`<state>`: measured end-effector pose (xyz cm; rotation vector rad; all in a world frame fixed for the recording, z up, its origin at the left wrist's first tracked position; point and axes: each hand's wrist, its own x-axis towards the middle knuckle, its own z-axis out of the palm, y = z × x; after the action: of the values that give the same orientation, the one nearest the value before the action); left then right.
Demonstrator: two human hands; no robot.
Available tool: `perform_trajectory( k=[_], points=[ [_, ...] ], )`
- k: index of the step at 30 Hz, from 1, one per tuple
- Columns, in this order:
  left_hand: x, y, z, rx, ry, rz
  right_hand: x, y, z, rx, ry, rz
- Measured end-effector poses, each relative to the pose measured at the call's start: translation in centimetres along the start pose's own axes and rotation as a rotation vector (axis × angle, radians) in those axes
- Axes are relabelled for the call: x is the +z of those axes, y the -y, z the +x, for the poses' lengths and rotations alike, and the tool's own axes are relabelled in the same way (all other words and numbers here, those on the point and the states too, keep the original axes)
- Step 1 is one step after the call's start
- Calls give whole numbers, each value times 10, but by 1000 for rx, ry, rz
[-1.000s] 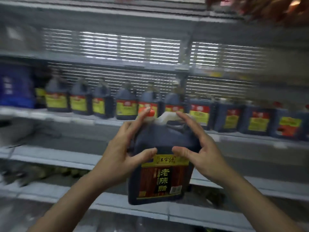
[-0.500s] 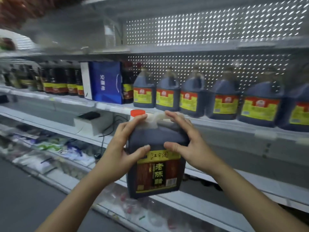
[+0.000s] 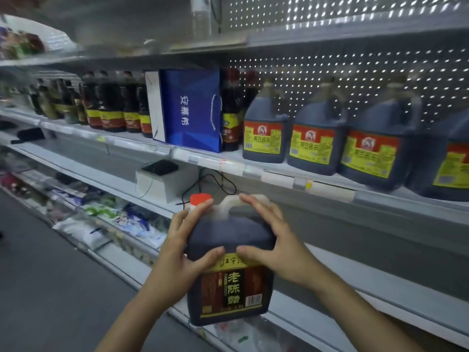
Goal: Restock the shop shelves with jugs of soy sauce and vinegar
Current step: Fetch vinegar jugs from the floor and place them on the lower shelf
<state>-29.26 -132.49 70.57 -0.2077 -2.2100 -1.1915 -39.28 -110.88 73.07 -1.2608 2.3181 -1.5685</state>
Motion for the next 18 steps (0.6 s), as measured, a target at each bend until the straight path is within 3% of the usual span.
perform_trajectory(
  k=[7,13,18],
  points=[
    [28,94,47,-80,25,52,15,-91,68,35,1,57],
    [48,153,104,-94,131,106,13,-150,122,73,-52,56],
    [64,211,145,-69,260,15,18,-189,148,140,-141,-23]
  ],
)
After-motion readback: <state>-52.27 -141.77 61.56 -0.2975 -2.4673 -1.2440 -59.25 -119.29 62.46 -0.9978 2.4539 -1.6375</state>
